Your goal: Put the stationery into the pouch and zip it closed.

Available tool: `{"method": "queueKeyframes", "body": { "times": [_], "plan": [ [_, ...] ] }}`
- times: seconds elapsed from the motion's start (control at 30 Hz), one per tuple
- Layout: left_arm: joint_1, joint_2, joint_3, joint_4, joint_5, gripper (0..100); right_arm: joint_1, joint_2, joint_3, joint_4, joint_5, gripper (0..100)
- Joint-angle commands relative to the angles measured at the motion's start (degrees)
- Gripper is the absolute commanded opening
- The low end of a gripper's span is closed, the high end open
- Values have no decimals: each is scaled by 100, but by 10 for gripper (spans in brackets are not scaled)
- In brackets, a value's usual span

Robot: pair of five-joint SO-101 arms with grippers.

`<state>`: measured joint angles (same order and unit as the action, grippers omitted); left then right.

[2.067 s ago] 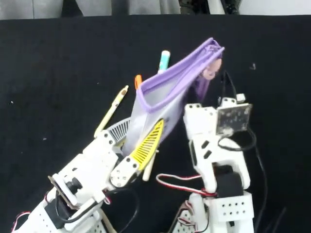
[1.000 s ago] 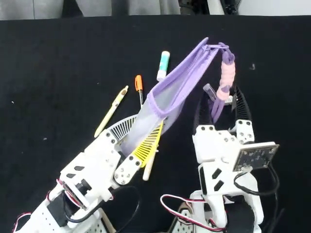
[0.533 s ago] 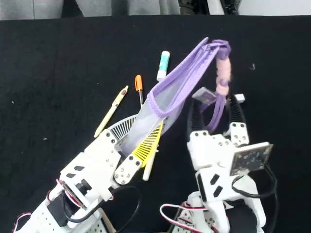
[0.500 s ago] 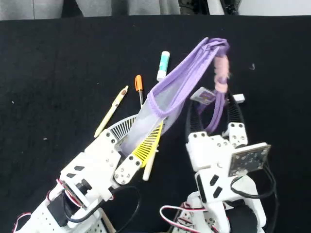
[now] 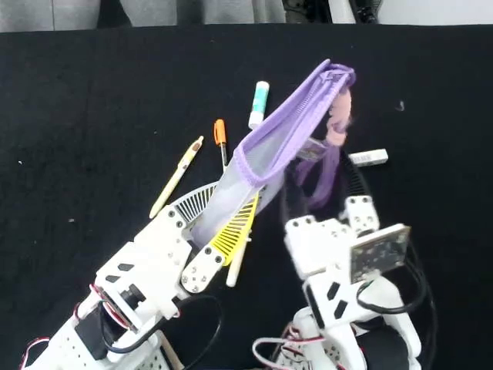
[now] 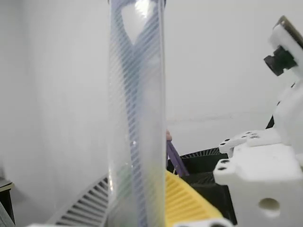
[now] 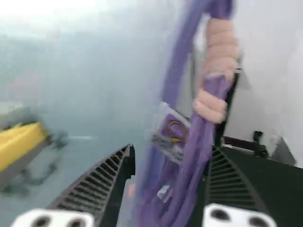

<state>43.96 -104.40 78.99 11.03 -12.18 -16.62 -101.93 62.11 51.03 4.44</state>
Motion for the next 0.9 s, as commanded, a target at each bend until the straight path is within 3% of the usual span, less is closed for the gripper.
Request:
{"method": "queueKeyframes", "body": {
  "times": [0.0, 0.37, 0.7, 0.87],
  "plan": [
    [-31, -9, -163, -26, 9, 29, -879, 31, -268, 237, 325, 234],
    [-31, -9, -127, -18, 9, 29, -114, 31, -321, 132, 387, 230],
    [-40, -18, -119, 0, 9, 29, -105, 295, -1262, 1073, 536, 225],
    [-48, -18, -127, 0, 9, 29, 123, 1393, -1552, 1011, 580, 107]
  ]
}}
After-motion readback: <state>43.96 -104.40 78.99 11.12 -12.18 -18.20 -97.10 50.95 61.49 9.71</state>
